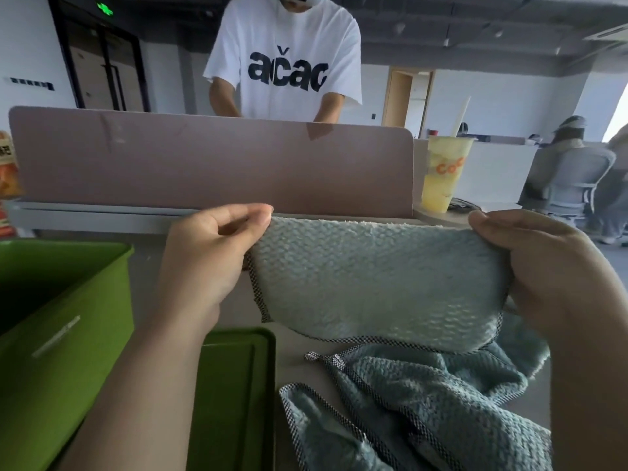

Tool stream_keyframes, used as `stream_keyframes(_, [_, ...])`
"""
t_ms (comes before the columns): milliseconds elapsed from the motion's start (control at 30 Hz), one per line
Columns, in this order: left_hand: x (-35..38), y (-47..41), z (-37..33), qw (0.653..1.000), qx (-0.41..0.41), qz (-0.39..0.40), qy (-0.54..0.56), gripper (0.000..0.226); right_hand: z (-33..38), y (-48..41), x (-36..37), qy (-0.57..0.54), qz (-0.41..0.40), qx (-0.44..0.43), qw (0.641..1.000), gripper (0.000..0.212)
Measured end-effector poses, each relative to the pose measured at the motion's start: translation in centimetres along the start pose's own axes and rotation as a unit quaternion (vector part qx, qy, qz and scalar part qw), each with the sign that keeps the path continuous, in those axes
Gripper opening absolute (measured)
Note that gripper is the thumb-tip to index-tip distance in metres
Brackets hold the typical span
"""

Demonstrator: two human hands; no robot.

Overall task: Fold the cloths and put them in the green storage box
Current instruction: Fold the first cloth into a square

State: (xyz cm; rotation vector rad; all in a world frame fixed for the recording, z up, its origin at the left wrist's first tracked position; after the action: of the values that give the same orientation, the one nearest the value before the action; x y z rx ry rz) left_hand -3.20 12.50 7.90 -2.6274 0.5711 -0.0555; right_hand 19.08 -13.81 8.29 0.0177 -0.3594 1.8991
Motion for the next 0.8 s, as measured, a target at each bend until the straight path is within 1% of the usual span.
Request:
stream_keyframes(67, [-0.3,0.0,-0.4,1.0,0.012,-0.003,-0.004,0.012,0.5,0.1,0.3,-0.001,0.039,-0.007,0.999,0.003])
stream_keyframes(100, [-0.3,0.0,-0.7,1.0,0.02,0.0,-0.011,0.016,0.8,0.2,0.4,0.01,0.065,-0.013,0.998,0.004])
stream_keyframes(200, [-0.4,0.2,-1.6,0.998,0.048,0.007,-0.042,0.033,1.3,0.5,1.3,0.084,0.146,-0.033,0.985,0.041])
stream_keyframes(233, [-0.6,0.3,-1.9,0.997,0.059,-0.001,-0.057,0.036,1.4,0.7,1.5,0.125,0.159,-0.045,0.978,0.045])
stream_keyframes(300, [-1.0,0.3,-2.3,0.994,0.077,-0.02,-0.077,0.039,1.8,0.6,1.3,0.208,0.137,-0.078,0.965,0.037])
stream_keyframes(333, [-1.1,0.3,-2.3,0.993,0.08,-0.028,-0.081,0.039,2.2,0.5,1.1,0.237,0.118,-0.096,0.959,0.038])
stream_keyframes(433, [-1.6,0.1,-2.0,0.992,0.083,-0.043,-0.088,0.028,2.7,0.8,1.3,0.28,0.096,-0.126,0.947,0.038])
stream_keyframes(500, [-1.7,0.0,-2.0,0.991,0.086,-0.049,-0.09,0.023,2.8,0.9,1.5,0.281,0.093,-0.134,0.946,0.036])
stream_keyframes(700, [-2.2,-0.2,-1.7,0.991,0.077,-0.062,-0.092,0.019,3.2,0.5,0.6,0.252,0.052,-0.141,0.956,0.024])
stream_keyframes(800, [-2.3,-0.1,-1.7,0.991,0.078,-0.068,-0.089,0.017,3.5,0.8,0.6,0.253,0.051,-0.15,0.954,0.02])
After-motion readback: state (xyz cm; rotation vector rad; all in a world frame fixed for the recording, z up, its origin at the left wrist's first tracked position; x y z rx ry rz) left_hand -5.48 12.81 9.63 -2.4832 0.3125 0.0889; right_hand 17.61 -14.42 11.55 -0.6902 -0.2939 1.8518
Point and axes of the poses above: each hand's wrist, its own y-axis away from the middle knuckle, its own x-axis out of the palm, z = x × y, the point moved 10 cm from there along -y, towards the middle knuckle, and after that the axes turned 1 degree about -y, right-handed, at the moved point
